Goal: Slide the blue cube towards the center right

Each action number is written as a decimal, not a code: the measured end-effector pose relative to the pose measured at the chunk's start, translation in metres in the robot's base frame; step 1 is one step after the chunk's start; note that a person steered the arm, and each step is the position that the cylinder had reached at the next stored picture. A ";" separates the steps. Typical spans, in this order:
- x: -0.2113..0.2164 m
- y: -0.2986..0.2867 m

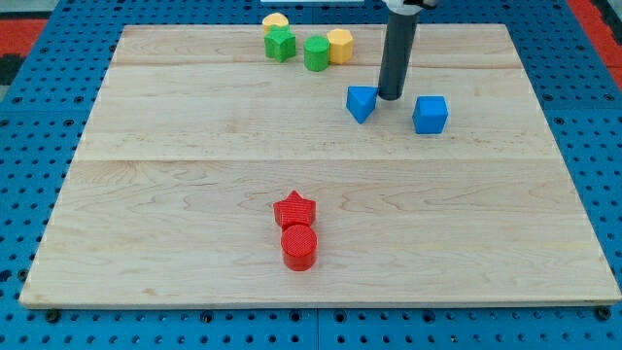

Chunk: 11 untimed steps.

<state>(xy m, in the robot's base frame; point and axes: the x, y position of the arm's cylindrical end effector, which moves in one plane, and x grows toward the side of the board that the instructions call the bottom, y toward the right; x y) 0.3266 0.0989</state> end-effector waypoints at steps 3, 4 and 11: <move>-0.003 -0.119; 0.020 -0.118; 0.022 0.043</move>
<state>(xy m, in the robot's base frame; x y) 0.3482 0.1419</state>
